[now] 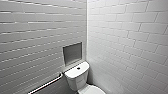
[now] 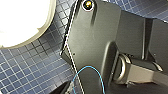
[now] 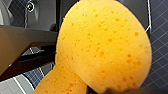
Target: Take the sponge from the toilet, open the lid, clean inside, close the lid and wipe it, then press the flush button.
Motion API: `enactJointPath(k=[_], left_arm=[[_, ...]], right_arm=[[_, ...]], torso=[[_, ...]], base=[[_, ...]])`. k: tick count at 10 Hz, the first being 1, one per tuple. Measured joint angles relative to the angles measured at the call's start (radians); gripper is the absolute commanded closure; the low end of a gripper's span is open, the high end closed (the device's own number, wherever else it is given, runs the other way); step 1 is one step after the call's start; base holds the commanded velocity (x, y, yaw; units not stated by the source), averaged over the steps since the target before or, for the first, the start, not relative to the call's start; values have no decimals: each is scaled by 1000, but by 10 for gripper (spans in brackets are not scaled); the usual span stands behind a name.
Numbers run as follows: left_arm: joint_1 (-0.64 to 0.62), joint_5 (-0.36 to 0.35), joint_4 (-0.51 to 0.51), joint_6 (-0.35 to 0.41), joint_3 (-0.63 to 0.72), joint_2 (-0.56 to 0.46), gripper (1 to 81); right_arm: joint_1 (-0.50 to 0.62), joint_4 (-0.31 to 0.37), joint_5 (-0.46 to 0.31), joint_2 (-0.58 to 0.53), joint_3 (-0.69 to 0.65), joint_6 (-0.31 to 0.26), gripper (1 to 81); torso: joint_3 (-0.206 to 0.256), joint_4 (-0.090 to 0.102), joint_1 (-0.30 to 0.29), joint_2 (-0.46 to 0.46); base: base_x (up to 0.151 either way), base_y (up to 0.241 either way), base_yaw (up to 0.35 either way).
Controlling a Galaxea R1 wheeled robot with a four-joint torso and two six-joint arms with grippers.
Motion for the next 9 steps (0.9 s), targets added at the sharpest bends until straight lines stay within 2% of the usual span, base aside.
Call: enactJointPath(k=[1, 2, 3, 5, 6, 7, 9], left_arm=[[0, 116, 4, 0, 0, -14, 10], [-3, 200, 6, 0, 4, -30, 10], [-10, 254, 10, 0, 6, -54, 10], [-30, 272, 73, -62, -6, -89, 10], [-34, 279, 141, -162, -6, -84, 10], [-34, 295, 252, -280, 7, -70, 10], [-30, 283, 600, -468, 26, -51, 10]], right_arm=[[0, 0, 0, -1, -2, 0, 811], [0, 0, 0, -2, -4, 0, 811], [0, 0, 0, -2, -5, 0, 811], [0, 0, 0, -2, -5, 0, 811], [0, 0, 0, -2, -5, 0, 811], [0, 0, 0, -2, -5, 0, 811], [0, 0, 2, -2, -7, 0, 811]], torso=[[0, 0, 0, 0], [0, 0, 0, 0], [0, 0, 0, 0], [0, 0, 0, 0], [0, 0, 0, 0], [0, 0, 0, 0], [0, 0, 0, 0]], base=[[0, 0, 0], [0, 0, 0], [0, 0, 0], [0, 0, 0], [0, 0, 0], [0, 0, 0], [0, 0, 0]])
